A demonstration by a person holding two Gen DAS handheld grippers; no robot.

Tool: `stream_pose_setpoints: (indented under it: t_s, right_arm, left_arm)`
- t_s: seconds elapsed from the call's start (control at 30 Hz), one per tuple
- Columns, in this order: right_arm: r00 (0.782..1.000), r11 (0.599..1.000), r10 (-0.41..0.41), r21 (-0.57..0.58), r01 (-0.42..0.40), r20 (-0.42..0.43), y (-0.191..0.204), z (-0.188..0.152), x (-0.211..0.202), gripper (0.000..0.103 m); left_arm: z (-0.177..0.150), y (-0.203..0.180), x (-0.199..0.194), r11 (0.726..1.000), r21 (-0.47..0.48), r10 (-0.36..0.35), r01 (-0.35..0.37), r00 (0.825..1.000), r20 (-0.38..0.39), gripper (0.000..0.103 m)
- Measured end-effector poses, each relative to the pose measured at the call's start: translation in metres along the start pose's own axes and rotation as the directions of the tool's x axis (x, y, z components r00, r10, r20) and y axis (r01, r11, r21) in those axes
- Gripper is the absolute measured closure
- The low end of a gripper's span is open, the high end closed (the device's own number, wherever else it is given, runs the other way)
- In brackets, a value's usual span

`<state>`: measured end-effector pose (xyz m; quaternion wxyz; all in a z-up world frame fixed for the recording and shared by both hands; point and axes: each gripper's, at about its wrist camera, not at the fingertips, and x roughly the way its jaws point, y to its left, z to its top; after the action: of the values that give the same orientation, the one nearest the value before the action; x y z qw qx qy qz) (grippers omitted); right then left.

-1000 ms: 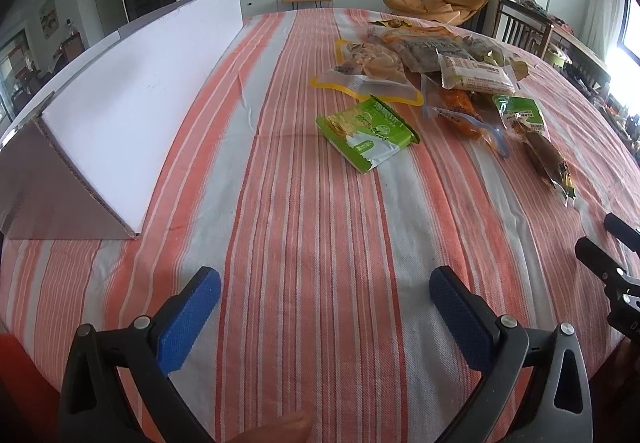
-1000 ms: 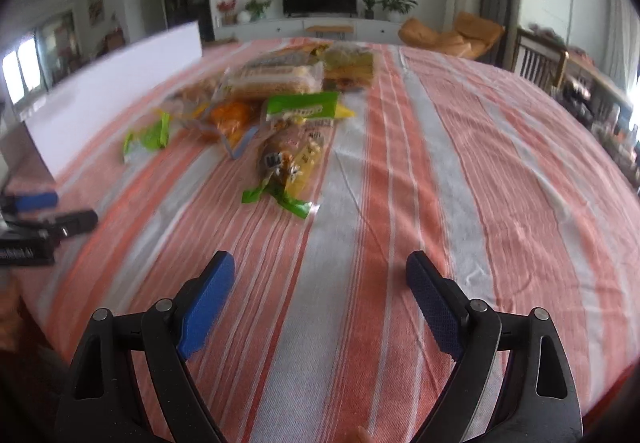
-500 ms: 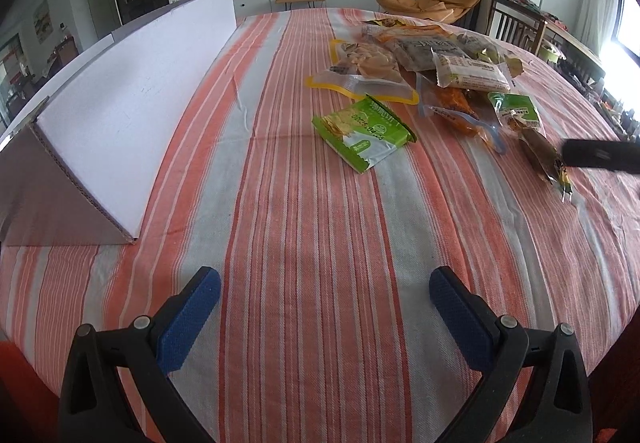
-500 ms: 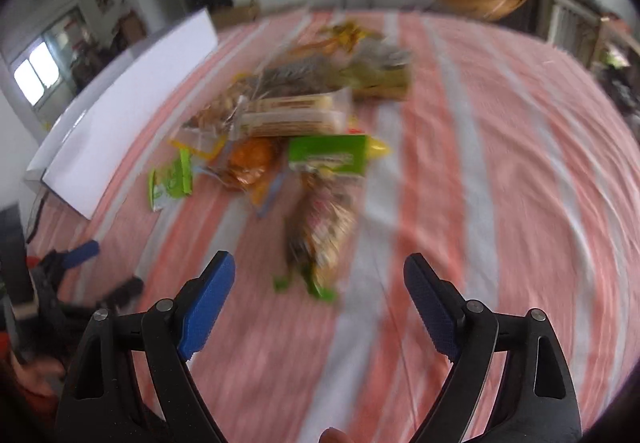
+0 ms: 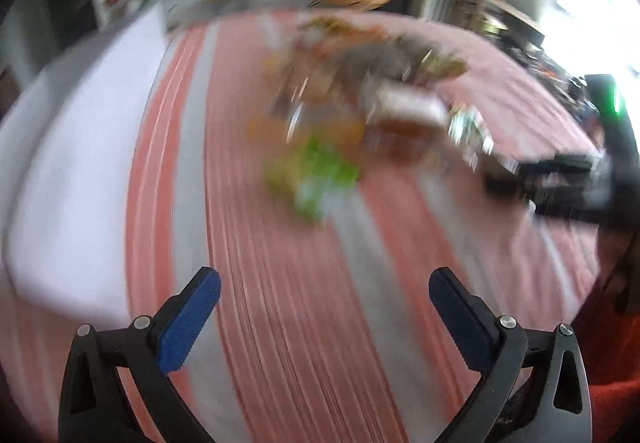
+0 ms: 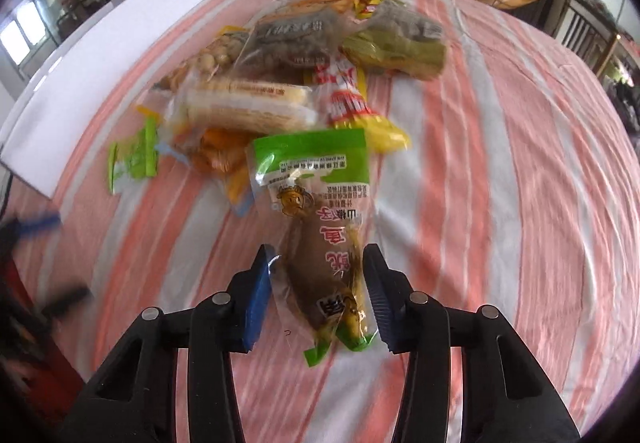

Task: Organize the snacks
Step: 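Grasp the green-topped sausage pack with the right tool while the left tool approaches the green chip packet, then lift the sausage pack with the right tool while the left tool grasps the green chip packet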

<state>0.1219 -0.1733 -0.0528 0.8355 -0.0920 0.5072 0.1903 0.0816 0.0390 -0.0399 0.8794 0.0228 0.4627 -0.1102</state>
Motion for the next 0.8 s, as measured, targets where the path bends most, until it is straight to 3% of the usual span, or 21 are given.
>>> stream_pose_setpoints:
  t_s: [0.1,0.23,0.33,0.4,0.5,0.53,0.6,0.67,0.73,0.8]
  right_arm:
    - [1.0,1.0,-0.006,0.018,0.006,0.022,-0.002,-0.011,-0.006,0.056]
    - [0.999,0.997,0.03,0.071,-0.033,0.041,-0.007,-0.021,-0.021,0.059]
    - [0.997,0.993,0.059,0.103,-0.063,0.042,-0.014,-0.027,-0.023,0.059]
    - [0.997,0.991,0.066,0.111,-0.07,0.044,-0.017,-0.033,-0.026,0.059]
    - [0.995,0.987,0.088,0.133,-0.094,0.049,-0.022,-0.042,-0.032,0.058]
    - [0.994,0.985,0.096,0.136,-0.101,0.048,-0.024,-0.042,-0.031,0.056]
    - [0.993,0.984,0.11,0.138,-0.114,0.037,-0.026,-0.04,-0.031,0.056]
    - [0.993,0.985,0.115,0.127,-0.117,0.023,-0.026,-0.036,-0.03,0.055]
    - [0.994,0.988,0.107,0.113,-0.108,0.01,-0.023,-0.03,-0.03,0.046]
    - [0.996,0.992,0.094,0.087,-0.093,-0.007,-0.019,-0.025,-0.03,0.044]
  left_arm:
    - [0.036,-0.008,0.008,0.982,0.186,-0.013,0.011,1.0,0.005,0.0]
    - [0.055,-0.011,0.053,0.954,0.3,0.009,0.012,0.998,-0.066,0.0]
    - [0.051,-0.014,0.078,0.941,0.334,-0.009,0.053,0.991,-0.132,0.0]
    - [0.046,-0.014,0.077,0.943,0.314,-0.069,0.113,0.987,-0.147,0.002]
    - [0.033,-0.018,0.064,0.911,0.28,-0.243,0.303,0.943,-0.228,0.003]
    - [0.027,-0.022,0.059,0.897,0.313,-0.243,0.312,0.94,-0.241,0.003]
    - [0.02,-0.028,0.054,0.888,0.389,-0.167,0.246,0.96,-0.226,0.003]
    - [0.022,-0.025,0.052,0.901,0.39,-0.12,0.192,0.972,-0.202,0.003]
    - [0.032,-0.013,0.054,0.935,0.305,-0.126,0.181,0.973,-0.191,0.003]
    - [0.036,-0.006,0.053,0.957,0.221,-0.146,0.187,0.971,-0.188,0.003]
